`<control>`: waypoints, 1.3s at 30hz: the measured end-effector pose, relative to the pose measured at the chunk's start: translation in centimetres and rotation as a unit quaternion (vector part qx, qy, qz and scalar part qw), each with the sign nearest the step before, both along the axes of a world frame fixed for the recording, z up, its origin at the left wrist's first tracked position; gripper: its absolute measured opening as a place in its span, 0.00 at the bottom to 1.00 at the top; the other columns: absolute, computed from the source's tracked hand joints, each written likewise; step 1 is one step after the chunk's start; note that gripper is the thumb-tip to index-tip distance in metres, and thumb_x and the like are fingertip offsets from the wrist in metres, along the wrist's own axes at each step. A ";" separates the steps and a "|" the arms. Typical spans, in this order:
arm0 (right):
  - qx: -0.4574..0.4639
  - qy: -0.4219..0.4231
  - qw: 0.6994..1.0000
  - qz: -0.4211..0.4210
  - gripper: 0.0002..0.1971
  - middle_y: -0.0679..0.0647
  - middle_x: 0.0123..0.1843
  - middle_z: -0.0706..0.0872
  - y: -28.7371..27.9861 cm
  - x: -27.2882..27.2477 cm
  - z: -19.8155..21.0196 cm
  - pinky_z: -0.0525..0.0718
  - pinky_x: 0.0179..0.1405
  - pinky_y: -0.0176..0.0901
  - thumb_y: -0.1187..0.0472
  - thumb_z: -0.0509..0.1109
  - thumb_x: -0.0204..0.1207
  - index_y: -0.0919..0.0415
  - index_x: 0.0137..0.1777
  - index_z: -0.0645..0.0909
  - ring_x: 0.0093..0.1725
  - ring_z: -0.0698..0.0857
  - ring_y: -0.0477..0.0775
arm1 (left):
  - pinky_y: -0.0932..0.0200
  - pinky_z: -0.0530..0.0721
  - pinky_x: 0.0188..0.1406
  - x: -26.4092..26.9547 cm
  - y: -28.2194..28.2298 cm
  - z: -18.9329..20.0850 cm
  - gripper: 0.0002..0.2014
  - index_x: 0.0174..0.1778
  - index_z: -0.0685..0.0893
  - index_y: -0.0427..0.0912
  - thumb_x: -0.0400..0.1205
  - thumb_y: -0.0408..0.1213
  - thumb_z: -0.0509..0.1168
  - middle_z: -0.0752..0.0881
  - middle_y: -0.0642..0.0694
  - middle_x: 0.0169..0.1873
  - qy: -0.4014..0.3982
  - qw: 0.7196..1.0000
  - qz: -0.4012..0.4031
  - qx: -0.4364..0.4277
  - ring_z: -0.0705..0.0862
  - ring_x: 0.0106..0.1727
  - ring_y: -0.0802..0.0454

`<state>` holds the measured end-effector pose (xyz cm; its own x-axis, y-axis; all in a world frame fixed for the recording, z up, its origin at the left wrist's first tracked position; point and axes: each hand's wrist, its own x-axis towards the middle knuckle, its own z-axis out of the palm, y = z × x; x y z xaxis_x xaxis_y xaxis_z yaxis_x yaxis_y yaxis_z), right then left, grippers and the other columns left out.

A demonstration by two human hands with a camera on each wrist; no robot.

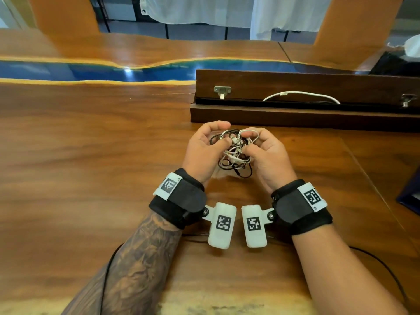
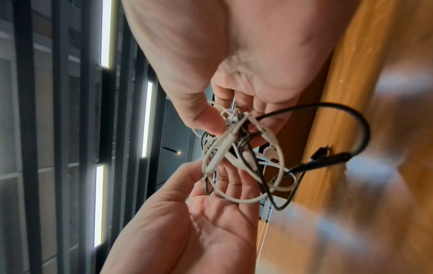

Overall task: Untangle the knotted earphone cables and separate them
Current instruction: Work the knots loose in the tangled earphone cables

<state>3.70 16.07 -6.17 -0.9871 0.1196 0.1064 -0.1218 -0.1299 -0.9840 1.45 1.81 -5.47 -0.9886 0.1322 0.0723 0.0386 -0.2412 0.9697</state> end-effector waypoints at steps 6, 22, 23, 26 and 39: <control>0.002 0.024 1.000 -0.016 0.11 0.56 0.51 0.90 0.1 0.0 0.0 0.89 0.48 0.46 0.76 0.70 0.79 0.61 0.53 0.85 0.49 0.89 0.52 | 0.58 0.87 0.43 -0.2 -0.5 0.1 0.11 0.60 0.84 0.41 0.84 0.26 0.67 0.89 0.45 0.48 0.012 0.999 0.003 -0.035 0.88 0.45 0.55; 0.122 0.035 0.992 0.003 0.10 0.50 0.50 0.89 0.6 0.0 0.5 0.86 0.41 0.33 0.75 0.73 0.79 0.60 0.52 0.82 0.42 0.89 0.41 | 0.61 0.85 0.38 -0.6 0.0 -0.5 0.19 0.57 0.84 0.43 0.81 0.15 0.62 0.87 0.43 0.47 -0.039 0.995 -0.031 0.086 0.86 0.44 0.52; 0.119 0.038 0.992 -0.006 0.10 0.51 0.49 0.89 0.6 0.0 0.5 0.86 0.41 0.33 0.75 0.73 0.78 0.61 0.52 0.81 0.42 0.89 0.40 | 0.61 0.85 0.40 -0.5 0.1 -0.6 0.19 0.58 0.84 0.43 0.80 0.15 0.63 0.87 0.42 0.50 -0.029 0.997 -0.026 0.066 0.86 0.45 0.52; 0.102 0.049 0.993 -0.033 0.10 0.50 0.46 0.89 0.7 -0.1 0.5 0.85 0.38 0.32 0.76 0.72 0.78 0.59 0.49 0.81 0.40 0.88 0.39 | 0.57 0.88 0.47 -0.6 0.0 -0.6 0.17 0.60 0.83 0.45 0.80 0.21 0.69 0.87 0.46 0.53 0.027 0.999 -0.001 -0.032 0.87 0.49 0.52; 0.155 0.064 0.985 -0.034 0.11 0.41 0.46 0.87 0.8 -0.1 0.5 0.82 0.41 0.28 0.75 0.68 0.80 0.58 0.50 0.84 0.43 0.85 0.33 | 0.45 0.90 0.44 -0.4 -0.3 -0.6 0.05 0.53 0.89 0.39 0.85 0.33 0.69 0.89 0.43 0.44 0.006 0.994 -0.021 -0.108 0.87 0.44 0.52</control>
